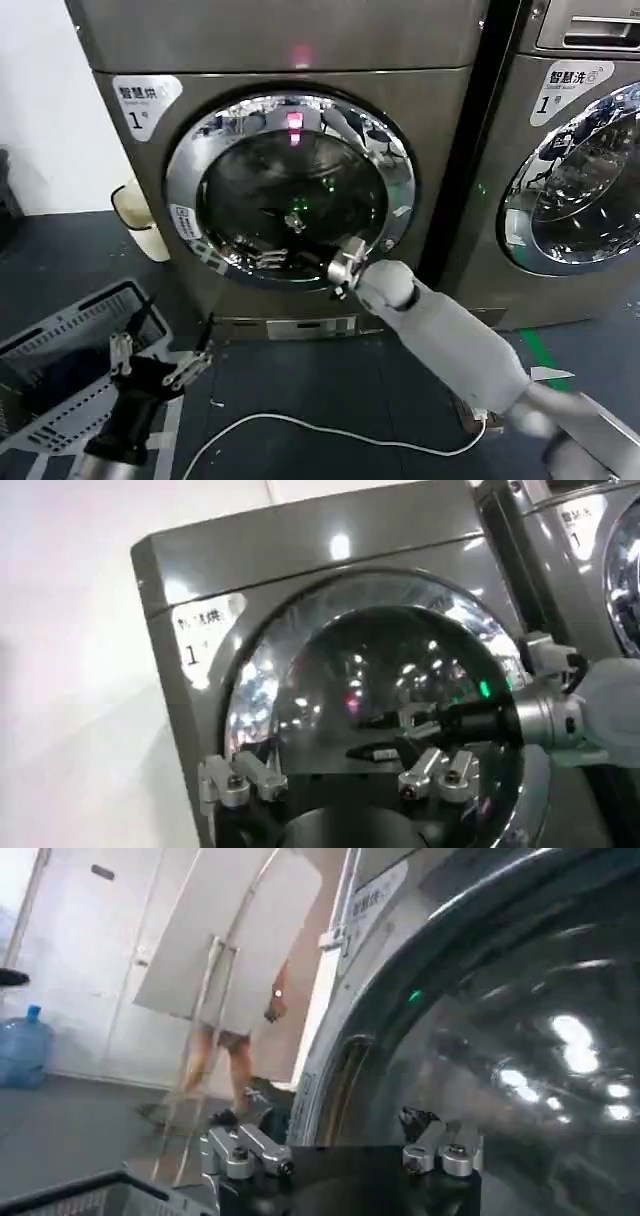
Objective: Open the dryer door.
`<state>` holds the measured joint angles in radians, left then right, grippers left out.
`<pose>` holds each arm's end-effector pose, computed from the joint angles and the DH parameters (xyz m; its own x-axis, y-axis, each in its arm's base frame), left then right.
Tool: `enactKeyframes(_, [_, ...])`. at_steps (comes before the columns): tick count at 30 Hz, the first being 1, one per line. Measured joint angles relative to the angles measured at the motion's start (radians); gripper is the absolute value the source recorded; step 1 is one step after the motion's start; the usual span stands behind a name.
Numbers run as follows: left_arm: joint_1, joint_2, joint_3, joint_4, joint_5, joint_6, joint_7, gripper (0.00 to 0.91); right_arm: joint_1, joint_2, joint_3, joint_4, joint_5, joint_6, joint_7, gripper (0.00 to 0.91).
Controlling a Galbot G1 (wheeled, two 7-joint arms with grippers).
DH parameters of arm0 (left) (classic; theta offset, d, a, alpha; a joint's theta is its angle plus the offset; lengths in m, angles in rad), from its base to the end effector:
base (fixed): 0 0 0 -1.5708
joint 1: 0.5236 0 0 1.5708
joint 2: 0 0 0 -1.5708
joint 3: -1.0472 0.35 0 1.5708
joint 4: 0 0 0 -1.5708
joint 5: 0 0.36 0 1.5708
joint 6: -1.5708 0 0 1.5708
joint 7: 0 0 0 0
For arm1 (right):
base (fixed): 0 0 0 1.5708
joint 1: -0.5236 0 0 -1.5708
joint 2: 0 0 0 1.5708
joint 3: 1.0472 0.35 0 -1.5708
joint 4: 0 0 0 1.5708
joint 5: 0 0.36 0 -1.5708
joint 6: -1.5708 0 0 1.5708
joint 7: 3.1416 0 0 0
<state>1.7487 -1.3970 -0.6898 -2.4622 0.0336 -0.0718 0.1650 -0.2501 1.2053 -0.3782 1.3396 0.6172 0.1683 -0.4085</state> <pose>0.1301 0.0489 -0.1916 -0.9533 0.2087 -0.2184 0.1354 0.9414 0.3089 0.5111 0.1022 -0.1954 -0.4258 -0.8905 -0.1605 -0.8490 0.4546 -0.2693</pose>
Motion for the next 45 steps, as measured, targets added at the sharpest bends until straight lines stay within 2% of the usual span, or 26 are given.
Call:
enactKeyframes(23, [0.022,-0.01,-0.011,-0.013,-0.002,-0.007,-0.002,0.907,0.112,0.185,-0.043,-0.25,-0.039,0.041,-0.03,0.907])
enactKeyframes(45, [0.037,-0.011,-0.035,-0.018,-0.014,-0.016,-0.004,0.907,0.173,0.286,-0.081,-0.405,-0.038,0.055,-0.116,0.907])
